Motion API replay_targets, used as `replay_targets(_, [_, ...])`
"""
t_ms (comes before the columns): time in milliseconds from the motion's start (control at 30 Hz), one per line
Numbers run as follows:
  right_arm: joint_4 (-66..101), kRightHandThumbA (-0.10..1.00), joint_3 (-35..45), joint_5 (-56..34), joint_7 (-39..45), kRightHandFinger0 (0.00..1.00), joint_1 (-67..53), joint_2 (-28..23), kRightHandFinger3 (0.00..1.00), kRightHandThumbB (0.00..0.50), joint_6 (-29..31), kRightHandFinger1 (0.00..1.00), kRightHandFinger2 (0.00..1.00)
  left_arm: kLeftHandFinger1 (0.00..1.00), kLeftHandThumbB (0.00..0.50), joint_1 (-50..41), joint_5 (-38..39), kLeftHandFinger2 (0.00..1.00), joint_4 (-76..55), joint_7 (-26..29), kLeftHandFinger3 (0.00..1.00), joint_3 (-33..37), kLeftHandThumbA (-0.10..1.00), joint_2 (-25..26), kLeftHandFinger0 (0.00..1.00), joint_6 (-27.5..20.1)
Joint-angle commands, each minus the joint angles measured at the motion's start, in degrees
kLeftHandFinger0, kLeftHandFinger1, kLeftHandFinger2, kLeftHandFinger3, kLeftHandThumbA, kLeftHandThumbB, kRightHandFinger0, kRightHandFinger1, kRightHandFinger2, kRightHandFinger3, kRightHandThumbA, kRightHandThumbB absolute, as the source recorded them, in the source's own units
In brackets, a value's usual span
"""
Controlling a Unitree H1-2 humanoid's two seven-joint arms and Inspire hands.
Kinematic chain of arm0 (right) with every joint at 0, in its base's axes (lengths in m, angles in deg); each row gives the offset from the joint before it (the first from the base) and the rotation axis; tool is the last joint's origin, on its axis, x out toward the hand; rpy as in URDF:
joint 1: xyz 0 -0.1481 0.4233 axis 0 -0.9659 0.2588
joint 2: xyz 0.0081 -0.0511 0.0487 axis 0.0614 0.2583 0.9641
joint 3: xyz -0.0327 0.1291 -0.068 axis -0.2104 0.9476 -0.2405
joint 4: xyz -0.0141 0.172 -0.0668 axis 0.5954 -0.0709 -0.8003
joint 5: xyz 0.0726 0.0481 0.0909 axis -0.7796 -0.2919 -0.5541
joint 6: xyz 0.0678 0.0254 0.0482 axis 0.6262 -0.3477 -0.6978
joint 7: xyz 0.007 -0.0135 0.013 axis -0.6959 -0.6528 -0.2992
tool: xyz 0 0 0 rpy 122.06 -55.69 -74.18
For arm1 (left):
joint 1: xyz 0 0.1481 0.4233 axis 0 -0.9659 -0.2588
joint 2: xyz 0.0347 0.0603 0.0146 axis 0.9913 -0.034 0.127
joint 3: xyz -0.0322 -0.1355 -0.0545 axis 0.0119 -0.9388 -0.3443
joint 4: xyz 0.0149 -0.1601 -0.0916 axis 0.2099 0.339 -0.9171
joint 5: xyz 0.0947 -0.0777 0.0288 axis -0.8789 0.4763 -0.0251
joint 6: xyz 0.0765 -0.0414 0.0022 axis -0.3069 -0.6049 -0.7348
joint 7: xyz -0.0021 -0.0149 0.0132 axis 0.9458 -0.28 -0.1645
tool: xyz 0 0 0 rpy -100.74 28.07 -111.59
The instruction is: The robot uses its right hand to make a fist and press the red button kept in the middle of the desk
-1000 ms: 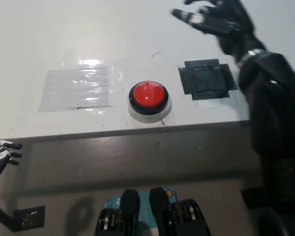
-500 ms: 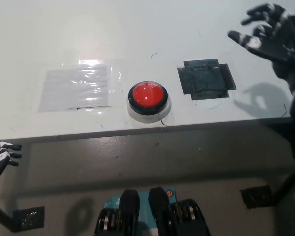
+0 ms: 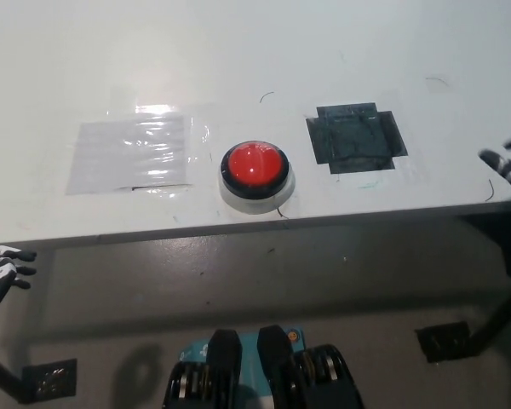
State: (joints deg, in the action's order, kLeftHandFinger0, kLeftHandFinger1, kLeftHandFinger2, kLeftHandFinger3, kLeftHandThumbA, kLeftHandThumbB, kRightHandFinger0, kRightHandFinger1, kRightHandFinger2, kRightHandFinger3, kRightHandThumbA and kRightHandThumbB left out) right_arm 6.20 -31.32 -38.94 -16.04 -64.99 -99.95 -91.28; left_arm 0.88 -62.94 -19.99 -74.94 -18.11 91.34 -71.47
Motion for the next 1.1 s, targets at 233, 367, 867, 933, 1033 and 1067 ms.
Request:
replay_targets(233, [2.1, 1.00, 2.7, 0.8, -0.2, 0.00, -4.0, -1.2, 0.46, 0.097, 2.9, 0.18, 0.40, 0.59, 0.001, 0.4, -0.5, 0.66, -2.4, 0.1, 0.73, -0.6, 0.57, 2.3, 0.55, 0.6])
replay_targets(367, [1.3, 1.00, 2.5, 0.3, 0.4, 0.01, -4.5, -1.8, 0.57, 0.168, 1.8, 0.27, 0.55, 0.62, 0.000, 0.4, 0.3, 0.70, -2.1, 0.0, 0.73, -0.8, 0.53, 1.7, 0.58, -0.1])
replay_targets(867, [1.3, 1.00, 1.5, -0.6, -0.4, 0.11, -2.8, -3.3, 0.28, 0.148, 0.3, 0.41, 0.52, 0.62, 0.012, 0.9, -0.3, 0.70, -1.9, 0.7, 0.70, -0.5, 0.55, 1.0, 0.60, -0.7])
replay_targets(933, [1.3, 1.00, 1.6, -0.9, -0.6, 0.11, -2.7, -3.2, 0.27, 0.151, 0.3, 0.41, 0.52, 0.63, 0.000, 0.9, -0.4, 0.70, -1.8, 0.6, 0.71, -0.5, 0.56, 1.1, 0.61, -1.2])
replay_targets(1033, [1.5, 1.00, 1.2, -1.2, -1.2, 0.10, -2.6, -3.5, 0.26, 0.156, 0.3, 0.41, 0.52, 0.60, 0.002, 0.7, 0.1, 0.67, -1.7, 0.6, 0.68, -0.7, 0.55, 0.7, 0.59, -0.9])
replay_targets(1067, [1.4, 1.00, 1.4, -1.2, -0.9, 0.09, -2.5, -3.5, 0.25, 0.151, 0.3, 0.40, 0.51, 0.58, 0.002, 0.8, 0.2, 0.65, -1.6, 0.7, 0.67, -0.7, 0.54, 0.6, 0.56, -0.9])
